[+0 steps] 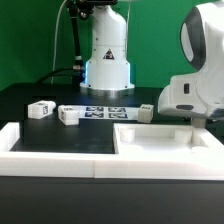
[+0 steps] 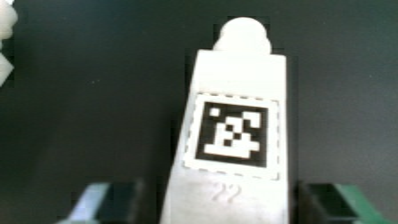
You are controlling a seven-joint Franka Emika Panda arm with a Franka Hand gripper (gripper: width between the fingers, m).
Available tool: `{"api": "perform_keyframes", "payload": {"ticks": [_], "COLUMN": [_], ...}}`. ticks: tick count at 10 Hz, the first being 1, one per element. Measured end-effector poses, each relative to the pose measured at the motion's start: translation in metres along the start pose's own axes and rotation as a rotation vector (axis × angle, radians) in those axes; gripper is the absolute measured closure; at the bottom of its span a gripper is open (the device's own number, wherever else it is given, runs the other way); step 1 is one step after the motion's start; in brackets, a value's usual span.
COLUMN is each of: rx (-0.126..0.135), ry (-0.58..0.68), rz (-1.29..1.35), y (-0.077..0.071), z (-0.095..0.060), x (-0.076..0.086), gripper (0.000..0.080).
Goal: Assemble one leg
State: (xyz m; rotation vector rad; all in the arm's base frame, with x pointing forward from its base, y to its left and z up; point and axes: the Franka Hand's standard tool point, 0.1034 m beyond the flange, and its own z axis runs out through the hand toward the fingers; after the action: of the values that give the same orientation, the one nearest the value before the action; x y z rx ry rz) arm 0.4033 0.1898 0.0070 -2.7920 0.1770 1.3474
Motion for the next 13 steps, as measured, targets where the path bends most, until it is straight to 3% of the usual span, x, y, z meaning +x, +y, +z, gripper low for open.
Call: {"api": "perform_keyframes", "payload": {"ticks": [1,6,11,12,13], "rx": [0.000,-0.001,0.028,0.040,0.041], "ry": [-0.001,-0.002,-0.067,-0.038,-0.029], "rz": [0.000,-0.013,-0.055,-0.062,-0.063], "y": [0.000,0.003,0.049,0.053,0.052], "z": [0.000,-0.002,-0.073,-0.082,-0.082], "x": [0.000,0.000,-0.046,-0.047,-0.047], "gripper": [0.0508,0.0508,0.0507,0.0507,0.0507]}}
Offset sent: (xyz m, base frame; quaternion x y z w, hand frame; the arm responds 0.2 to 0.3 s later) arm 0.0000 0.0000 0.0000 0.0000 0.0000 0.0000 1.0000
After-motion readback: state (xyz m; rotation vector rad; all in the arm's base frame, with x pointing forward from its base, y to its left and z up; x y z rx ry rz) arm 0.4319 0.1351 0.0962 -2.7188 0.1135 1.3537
